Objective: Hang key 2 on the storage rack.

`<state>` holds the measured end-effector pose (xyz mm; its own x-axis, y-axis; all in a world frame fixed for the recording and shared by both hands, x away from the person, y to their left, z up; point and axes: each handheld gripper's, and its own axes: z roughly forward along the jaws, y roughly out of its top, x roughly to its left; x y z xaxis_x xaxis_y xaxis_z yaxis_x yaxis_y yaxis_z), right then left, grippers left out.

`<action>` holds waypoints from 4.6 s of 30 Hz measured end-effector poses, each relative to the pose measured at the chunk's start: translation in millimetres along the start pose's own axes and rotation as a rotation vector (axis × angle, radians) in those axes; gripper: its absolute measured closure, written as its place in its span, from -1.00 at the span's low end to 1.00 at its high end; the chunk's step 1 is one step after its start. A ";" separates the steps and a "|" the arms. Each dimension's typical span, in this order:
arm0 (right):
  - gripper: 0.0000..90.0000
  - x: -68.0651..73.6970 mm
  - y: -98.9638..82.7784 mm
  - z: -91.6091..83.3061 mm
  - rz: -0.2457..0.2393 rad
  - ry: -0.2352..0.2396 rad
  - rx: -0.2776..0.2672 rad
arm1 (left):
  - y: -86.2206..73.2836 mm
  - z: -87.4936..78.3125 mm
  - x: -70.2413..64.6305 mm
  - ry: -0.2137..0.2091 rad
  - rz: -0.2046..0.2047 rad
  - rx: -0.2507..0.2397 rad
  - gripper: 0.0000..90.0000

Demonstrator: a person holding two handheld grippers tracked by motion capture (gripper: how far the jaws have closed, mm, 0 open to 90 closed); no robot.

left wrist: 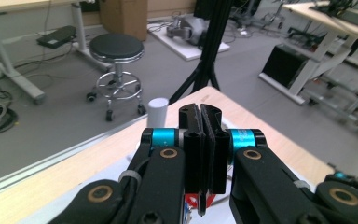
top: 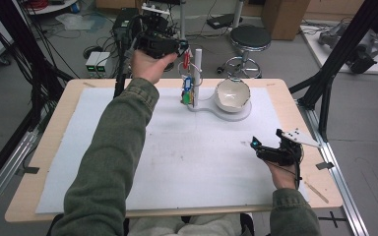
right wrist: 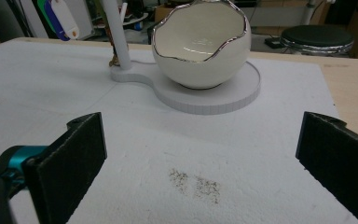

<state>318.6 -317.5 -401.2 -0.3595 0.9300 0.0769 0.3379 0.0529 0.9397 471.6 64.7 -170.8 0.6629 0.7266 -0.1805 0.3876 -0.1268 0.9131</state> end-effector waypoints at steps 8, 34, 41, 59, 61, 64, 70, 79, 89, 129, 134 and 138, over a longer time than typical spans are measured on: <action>-0.99 -3.4 -0.4 -2.8 0.013 -0.003 -0.010 | 0.0 22.2 -4.1 -0.006 0.003 0.011 0.95; -0.99 -7.0 -0.8 -1.5 0.014 0.002 -0.005 | -16.2 66.6 18.5 0.018 -0.068 0.041 0.95; -0.99 -5.9 -0.6 1.3 0.009 0.006 0.000 | -19.3 68.3 20.4 0.017 -0.072 0.058 0.94; -0.98 -5.5 -1.9 0.2 0.012 0.003 0.011 | -46.5 39.8 49.3 -0.024 -0.201 -0.012 -0.59; -0.98 -5.5 -1.9 0.6 0.007 0.001 0.012 | -48.7 36.0 52.0 -0.021 -0.205 -0.013 -0.74; -0.98 -4.8 -2.0 1.1 0.009 0.004 0.016 | -51.7 29.4 55.2 -0.024 -0.228 -0.045 -0.82; -0.98 -4.4 -2.1 1.6 0.006 0.001 0.018 | -56.6 14.9 55.9 -0.035 -0.232 -0.065 -0.81; -0.98 -2.9 -2.3 1.4 0.004 -0.001 0.020 | -73.5 -10.7 63.0 -0.018 -0.223 -0.121 -0.81; -0.98 -2.8 -2.6 2.0 0.001 -0.003 0.024 | -104.2 -32.8 83.8 0.027 -0.257 -0.138 -0.81; -0.99 -4.5 -3.5 2.0 -0.003 -0.020 0.028 | -168.3 -86.0 103.2 0.164 -0.240 -0.101 -0.82; -0.99 -4.5 -3.6 1.7 -0.005 -0.019 0.028 | -178.9 -97.4 106.3 0.181 -0.262 -0.122 -0.81; -0.99 -3.8 -3.5 2.1 -0.002 -0.019 0.029 | -187.7 -105.0 109.5 0.197 -0.268 -0.120 -0.81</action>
<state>320.6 -320.4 -405.4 -0.3434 0.9367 0.0686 0.3628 0.0649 0.9296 404.1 239.0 -323.5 0.4071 0.8411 -0.3561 0.4452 0.1577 0.8814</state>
